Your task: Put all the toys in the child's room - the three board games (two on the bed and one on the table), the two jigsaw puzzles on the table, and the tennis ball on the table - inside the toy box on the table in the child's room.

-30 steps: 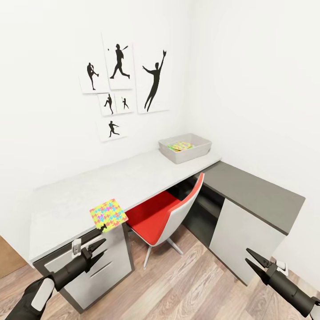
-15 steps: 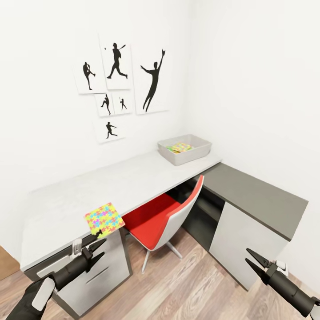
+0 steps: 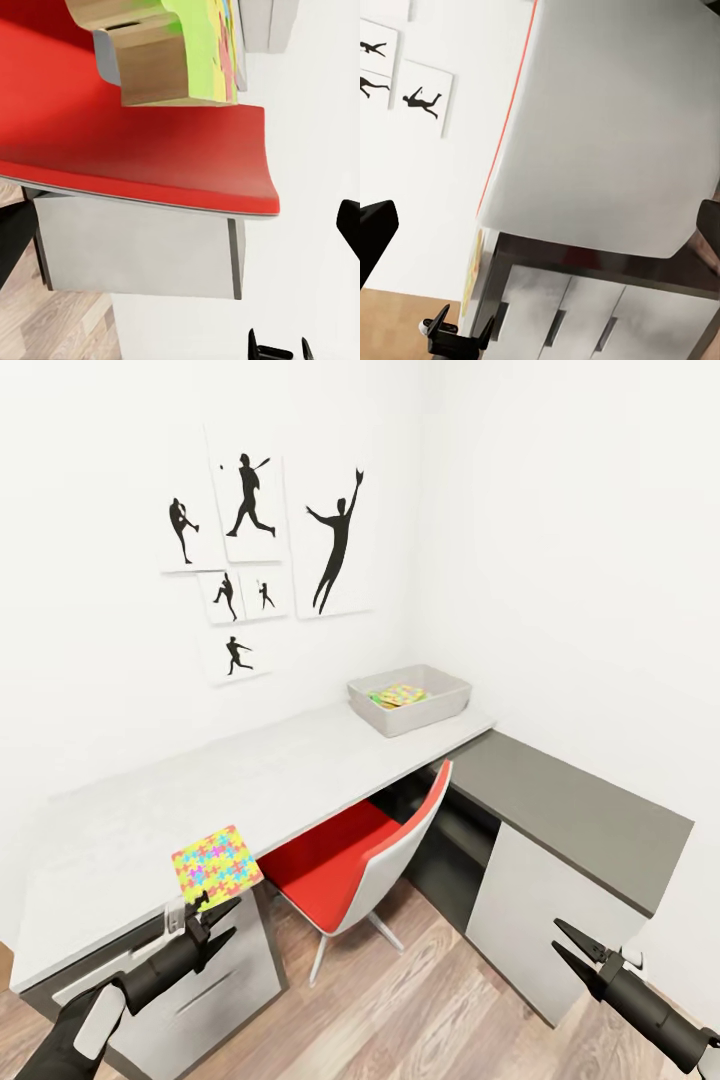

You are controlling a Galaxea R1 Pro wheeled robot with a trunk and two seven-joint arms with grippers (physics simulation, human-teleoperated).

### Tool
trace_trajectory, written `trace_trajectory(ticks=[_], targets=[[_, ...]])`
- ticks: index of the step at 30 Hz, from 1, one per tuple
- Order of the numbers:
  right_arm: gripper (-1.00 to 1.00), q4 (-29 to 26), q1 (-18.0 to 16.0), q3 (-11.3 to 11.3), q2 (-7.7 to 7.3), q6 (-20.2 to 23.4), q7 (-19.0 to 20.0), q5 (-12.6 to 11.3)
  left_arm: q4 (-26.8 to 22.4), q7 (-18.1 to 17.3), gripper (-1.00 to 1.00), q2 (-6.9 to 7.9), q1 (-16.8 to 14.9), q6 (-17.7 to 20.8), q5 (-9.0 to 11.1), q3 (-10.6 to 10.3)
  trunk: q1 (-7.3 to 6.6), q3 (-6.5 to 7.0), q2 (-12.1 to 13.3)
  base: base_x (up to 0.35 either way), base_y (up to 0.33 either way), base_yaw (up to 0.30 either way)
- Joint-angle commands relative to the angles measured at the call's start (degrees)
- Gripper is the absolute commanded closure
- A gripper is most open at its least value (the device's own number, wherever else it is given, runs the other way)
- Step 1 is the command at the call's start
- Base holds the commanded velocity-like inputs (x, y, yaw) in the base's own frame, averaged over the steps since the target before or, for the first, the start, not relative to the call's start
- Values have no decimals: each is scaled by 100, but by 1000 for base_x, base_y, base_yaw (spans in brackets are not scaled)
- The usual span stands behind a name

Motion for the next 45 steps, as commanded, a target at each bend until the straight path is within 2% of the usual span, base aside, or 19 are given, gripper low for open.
trace_trajectory(ticks=[1, 15, 20, 28, 45], targets=[[-100, 1, -3, 4, -2, 48, 3, -42, 2, -7, -100, -1, -4, 37, 17, 7, 0, -6, -3, 29, -11, 0], [-100, 1, -3, 11, 4, 48, -4, -38, -6, -12, -100, -5, -4, 30, 12, 15, 0, -6, -3, 141, -2, 0], [-100, 1, -3, 12, 4, 48, -5, -35, -12, -33, -100, -5, -4, 29, 17, 22, 0, -6, -3, 12, 0, 0], [-100, 1, -3, 20, 7, 48, -10, -34, -16, -305, -100, -5, -4, 13, 11, 24, 0, -6, -3, 1, 0, 0], [-100, 1, -3, 21, 7, 48, -14, -34, -16, -358, -100, -5, -4, 11, 10, 32, 0, -6, -3, -25, 0, 0]])
